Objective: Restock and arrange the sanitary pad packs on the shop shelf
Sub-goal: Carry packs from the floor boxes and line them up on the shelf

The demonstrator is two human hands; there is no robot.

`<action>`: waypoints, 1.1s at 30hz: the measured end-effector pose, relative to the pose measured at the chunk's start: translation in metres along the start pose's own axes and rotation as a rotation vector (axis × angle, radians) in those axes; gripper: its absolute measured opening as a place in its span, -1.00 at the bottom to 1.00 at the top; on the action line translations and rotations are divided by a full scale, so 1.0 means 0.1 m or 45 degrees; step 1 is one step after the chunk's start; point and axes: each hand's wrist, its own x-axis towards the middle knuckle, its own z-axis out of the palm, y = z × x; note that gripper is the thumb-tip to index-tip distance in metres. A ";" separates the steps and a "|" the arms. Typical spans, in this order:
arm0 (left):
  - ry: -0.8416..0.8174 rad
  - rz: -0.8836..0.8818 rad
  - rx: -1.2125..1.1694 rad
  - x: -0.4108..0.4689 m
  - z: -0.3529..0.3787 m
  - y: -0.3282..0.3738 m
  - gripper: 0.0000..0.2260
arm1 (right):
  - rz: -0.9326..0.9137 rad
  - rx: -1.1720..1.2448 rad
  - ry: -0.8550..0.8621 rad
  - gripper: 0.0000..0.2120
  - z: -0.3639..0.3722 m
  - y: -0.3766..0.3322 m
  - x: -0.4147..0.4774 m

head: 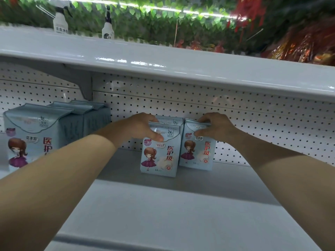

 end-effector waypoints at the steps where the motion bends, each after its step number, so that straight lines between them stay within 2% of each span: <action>1: 0.005 0.002 -0.015 0.01 0.01 -0.01 -0.22 | 0.000 0.008 0.022 -0.48 0.02 -0.01 -0.01; 3: 0.017 0.003 -0.024 0.01 0.04 -0.02 -0.24 | 0.009 0.005 0.019 -0.47 0.04 -0.03 -0.02; 7: 0.006 0.011 -0.083 0.00 0.05 -0.02 -0.31 | 0.016 -0.041 -0.126 -0.36 -0.04 0.01 -0.01; 12: 0.013 0.002 -0.090 0.05 0.06 -0.06 -0.26 | -0.019 -0.125 0.006 -0.36 0.06 0.05 0.01; 18: 0.032 0.006 -0.062 0.05 0.08 -0.06 -0.23 | -0.012 -0.197 -0.005 -0.30 0.14 0.04 0.04; 25: 0.061 0.066 -0.097 -0.10 0.11 -0.02 -0.33 | 0.099 -0.220 -0.010 -0.15 0.17 -0.11 -0.14; 28: 0.112 0.109 -0.075 -0.21 0.12 0.01 -0.32 | 0.176 -0.256 0.030 -0.08 0.10 -0.25 -0.28; 33: 0.282 0.107 -0.024 -0.40 0.11 0.07 -0.21 | 0.285 -0.309 0.085 -0.17 -0.16 -0.51 -0.62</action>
